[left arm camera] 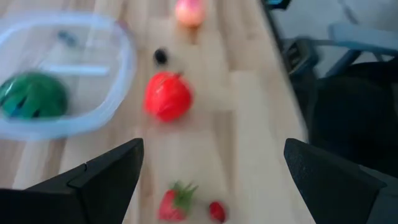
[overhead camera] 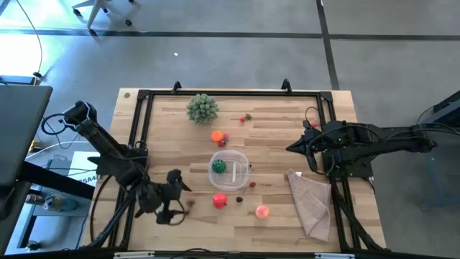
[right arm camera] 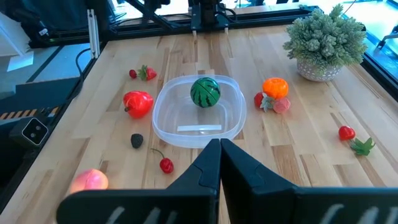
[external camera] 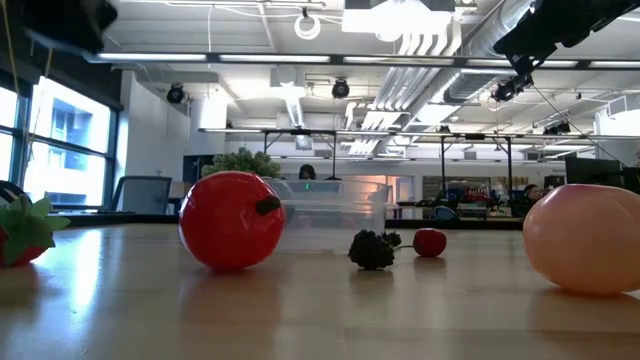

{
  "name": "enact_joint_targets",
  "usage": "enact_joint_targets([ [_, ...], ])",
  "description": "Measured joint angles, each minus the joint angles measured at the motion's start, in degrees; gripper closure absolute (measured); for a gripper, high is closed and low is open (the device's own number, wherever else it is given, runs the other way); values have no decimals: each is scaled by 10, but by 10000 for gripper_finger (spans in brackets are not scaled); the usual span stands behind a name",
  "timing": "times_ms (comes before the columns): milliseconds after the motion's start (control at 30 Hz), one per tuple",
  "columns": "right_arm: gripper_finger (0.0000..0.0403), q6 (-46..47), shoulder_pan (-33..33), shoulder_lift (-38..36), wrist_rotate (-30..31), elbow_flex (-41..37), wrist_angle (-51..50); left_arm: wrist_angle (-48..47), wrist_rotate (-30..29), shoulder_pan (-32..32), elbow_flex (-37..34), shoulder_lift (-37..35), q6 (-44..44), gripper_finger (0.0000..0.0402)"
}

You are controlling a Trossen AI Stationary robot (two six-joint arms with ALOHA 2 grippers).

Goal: Pick and placing Produce into tupperware
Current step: Put the bottom strawberry into the transparent container

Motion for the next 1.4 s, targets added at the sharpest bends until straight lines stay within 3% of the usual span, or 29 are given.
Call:
enact_joint_targets([
  [367,403,0,0,0,0,0,0,56,-2,27,-82,17,-65,25],
  [733,403,0,0,0,0,0,-1,51,15,25,-86,50,-91,25],
  [867,403,0,0,0,0,0,0,45,41,25,-86,66,-78,25],
  [1400,403,0,0,0,0,0,0,76,41,25,-86,155,-28,25],
])
